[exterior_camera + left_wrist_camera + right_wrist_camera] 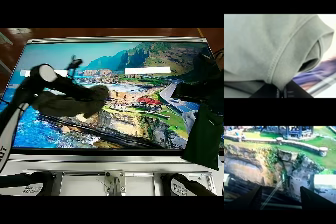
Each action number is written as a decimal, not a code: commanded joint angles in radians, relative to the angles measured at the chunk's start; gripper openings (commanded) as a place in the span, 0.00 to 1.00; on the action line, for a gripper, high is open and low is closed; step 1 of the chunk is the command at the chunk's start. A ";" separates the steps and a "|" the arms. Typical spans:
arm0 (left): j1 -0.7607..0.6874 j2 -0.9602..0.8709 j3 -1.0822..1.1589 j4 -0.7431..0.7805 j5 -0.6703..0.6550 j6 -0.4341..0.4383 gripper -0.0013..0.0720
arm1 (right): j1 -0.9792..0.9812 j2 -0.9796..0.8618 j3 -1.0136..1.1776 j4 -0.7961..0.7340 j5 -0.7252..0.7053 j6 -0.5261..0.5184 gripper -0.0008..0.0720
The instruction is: Fold the shirts.
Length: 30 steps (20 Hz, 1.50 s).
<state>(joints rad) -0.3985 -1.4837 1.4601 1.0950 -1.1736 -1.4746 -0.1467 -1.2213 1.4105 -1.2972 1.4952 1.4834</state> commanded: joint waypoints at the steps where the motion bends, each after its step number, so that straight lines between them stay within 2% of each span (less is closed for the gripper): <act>1: -0.259 -0.037 -0.003 -0.096 0.189 -0.067 0.08 | 0.000 0.063 0.001 -0.049 0.069 -0.003 0.82; 4: -0.371 -0.132 -0.003 -0.132 0.278 -0.091 0.08 | 0.000 0.089 0.001 -0.075 0.115 -0.004 0.82; 5: -0.375 -0.160 -0.003 -0.141 0.259 -0.092 0.15 | 0.000 0.089 0.001 -0.074 0.131 -0.006 0.82; 6: -0.360 -0.175 -0.003 -0.157 0.214 -0.095 0.48 | 0.000 0.089 0.001 -0.075 0.134 -0.008 0.82; 7: -0.328 -0.174 -0.003 -0.161 0.151 -0.098 0.89 | 0.000 0.089 0.001 -0.078 0.132 -0.011 0.82; 8: -0.282 -0.165 0.000 -0.161 0.081 -0.099 0.98 | 0.000 0.088 0.001 -0.090 0.125 -0.015 0.82; 11: -0.064 -0.100 0.019 -0.159 -0.121 -0.079 0.98 | 0.000 0.077 0.000 -0.176 0.086 -0.018 0.82; 13: 0.099 -0.021 0.018 -0.088 -0.218 -0.071 0.98 | 0.000 0.048 0.000 -0.248 0.087 -0.030 0.82; 14: 0.173 0.017 0.015 -0.021 -0.262 -0.071 0.98 | -0.006 0.031 0.000 -0.257 0.091 -0.032 0.82; 16: 0.313 0.096 -0.034 0.085 -0.314 -0.054 0.98 | -0.053 -0.016 0.000 -0.176 0.091 -0.034 0.82; 20: 0.539 0.174 -0.282 0.085 -0.299 0.001 0.98 | -0.172 -0.124 0.000 0.060 0.104 -0.056 0.82; 23: 0.637 0.166 -0.460 0.045 -0.187 0.001 0.99 | -0.200 -0.180 0.000 0.111 0.134 -0.056 0.82; 26: 0.657 0.147 -0.568 0.000 -0.029 0.001 0.99 | -0.187 -0.206 0.000 0.111 0.135 -0.056 0.82; 30: 0.639 0.063 -0.578 -0.055 0.099 0.002 0.99 | -0.174 -0.209 -0.032 0.118 0.106 -0.056 0.82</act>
<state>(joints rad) 0.2340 -1.3766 0.9157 1.0855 -1.1896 -1.4761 -0.3241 -1.4200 1.3968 -1.1976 1.6142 1.4281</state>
